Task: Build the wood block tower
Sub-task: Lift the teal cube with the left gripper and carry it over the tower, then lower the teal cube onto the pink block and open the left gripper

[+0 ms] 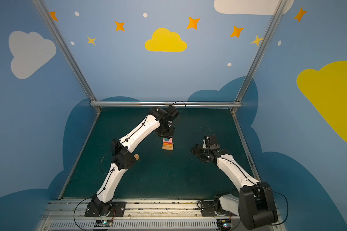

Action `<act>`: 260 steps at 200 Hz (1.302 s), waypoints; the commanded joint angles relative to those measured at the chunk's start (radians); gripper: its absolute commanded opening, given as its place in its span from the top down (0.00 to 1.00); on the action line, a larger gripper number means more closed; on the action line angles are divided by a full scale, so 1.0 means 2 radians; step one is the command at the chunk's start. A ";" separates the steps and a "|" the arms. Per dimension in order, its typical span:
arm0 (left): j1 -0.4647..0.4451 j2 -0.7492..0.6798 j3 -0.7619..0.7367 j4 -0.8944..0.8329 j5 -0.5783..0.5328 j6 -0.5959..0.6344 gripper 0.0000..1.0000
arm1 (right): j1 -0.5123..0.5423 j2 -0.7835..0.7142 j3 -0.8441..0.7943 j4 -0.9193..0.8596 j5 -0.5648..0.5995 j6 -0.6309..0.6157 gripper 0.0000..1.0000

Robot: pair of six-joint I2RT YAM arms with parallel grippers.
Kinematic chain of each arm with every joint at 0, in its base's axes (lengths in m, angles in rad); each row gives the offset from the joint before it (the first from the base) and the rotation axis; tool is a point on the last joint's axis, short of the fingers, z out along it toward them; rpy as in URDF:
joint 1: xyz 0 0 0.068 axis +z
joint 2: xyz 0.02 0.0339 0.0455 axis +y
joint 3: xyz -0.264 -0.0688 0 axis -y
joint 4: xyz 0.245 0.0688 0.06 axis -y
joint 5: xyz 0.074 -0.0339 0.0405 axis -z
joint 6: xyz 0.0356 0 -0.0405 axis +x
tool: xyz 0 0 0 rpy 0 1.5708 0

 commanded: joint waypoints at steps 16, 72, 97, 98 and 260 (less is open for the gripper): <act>0.005 0.014 0.013 -0.015 0.001 -0.019 0.90 | -0.005 0.009 0.017 0.003 -0.012 -0.008 0.33; 0.006 0.032 0.030 -0.009 0.006 -0.028 0.88 | -0.008 0.015 0.014 0.007 -0.018 -0.009 0.33; 0.006 0.034 0.032 -0.003 0.009 -0.026 0.87 | -0.009 0.018 0.014 0.007 -0.019 -0.009 0.33; 0.006 0.035 0.032 -0.002 0.009 -0.026 0.87 | -0.009 0.018 0.014 0.007 -0.019 -0.009 0.33; 0.005 0.046 0.041 0.001 -0.014 -0.034 0.83 | -0.020 0.028 0.008 0.015 -0.033 -0.013 0.33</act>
